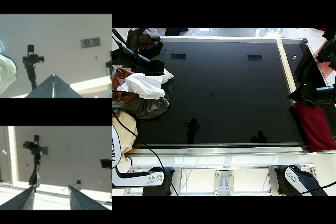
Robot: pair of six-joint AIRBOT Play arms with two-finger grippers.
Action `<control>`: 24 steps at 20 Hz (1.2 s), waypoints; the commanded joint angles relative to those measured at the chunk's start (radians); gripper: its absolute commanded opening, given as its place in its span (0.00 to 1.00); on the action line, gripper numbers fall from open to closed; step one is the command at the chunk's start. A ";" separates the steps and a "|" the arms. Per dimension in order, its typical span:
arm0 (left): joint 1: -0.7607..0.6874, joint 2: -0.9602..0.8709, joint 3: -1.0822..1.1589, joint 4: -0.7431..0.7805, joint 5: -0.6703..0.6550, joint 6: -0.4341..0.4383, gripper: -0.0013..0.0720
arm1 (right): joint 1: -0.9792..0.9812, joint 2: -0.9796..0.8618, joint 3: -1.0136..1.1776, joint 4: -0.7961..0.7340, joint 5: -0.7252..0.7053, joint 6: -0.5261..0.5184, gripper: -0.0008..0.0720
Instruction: Fold the shirts.
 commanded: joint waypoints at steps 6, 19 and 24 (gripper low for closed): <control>0.001 0.000 0.000 0.000 0.000 0.000 0.04 | 0.000 0.000 0.000 -0.010 0.002 0.003 0.62; 0.001 -0.025 0.000 0.056 0.040 0.000 0.33 | 0.000 0.000 0.000 -0.010 -0.129 -0.077 0.62; 0.017 -0.104 0.000 0.644 0.092 -0.102 0.99 | 0.000 0.000 0.000 -0.010 -0.178 -0.076 0.62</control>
